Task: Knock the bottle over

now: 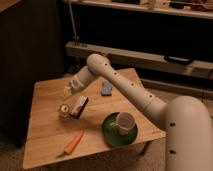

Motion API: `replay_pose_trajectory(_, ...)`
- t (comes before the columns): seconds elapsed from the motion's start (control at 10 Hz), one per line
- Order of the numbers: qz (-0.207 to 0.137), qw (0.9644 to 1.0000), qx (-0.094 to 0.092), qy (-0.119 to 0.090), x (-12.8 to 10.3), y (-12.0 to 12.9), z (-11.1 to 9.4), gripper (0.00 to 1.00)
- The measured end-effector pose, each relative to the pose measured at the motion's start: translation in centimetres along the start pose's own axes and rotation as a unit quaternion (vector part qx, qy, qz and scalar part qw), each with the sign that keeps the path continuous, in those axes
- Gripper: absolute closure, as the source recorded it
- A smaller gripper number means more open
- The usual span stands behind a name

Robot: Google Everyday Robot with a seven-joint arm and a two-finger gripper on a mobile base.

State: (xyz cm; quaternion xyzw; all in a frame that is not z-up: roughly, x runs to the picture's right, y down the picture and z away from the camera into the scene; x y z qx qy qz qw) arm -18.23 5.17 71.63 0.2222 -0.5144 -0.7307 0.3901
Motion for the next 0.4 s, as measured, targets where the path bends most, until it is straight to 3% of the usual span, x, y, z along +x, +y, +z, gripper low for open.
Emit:
replay_pose_trajectory(0.2, 0.016, 0.9995, -0.023, 0.015, -1.54, 0.29, -1.17, 0.98)
replay_pose_trajectory(0.4, 0.024, 0.9991, -0.029, 0.021, -1.80, 0.37, -1.29, 0.98)
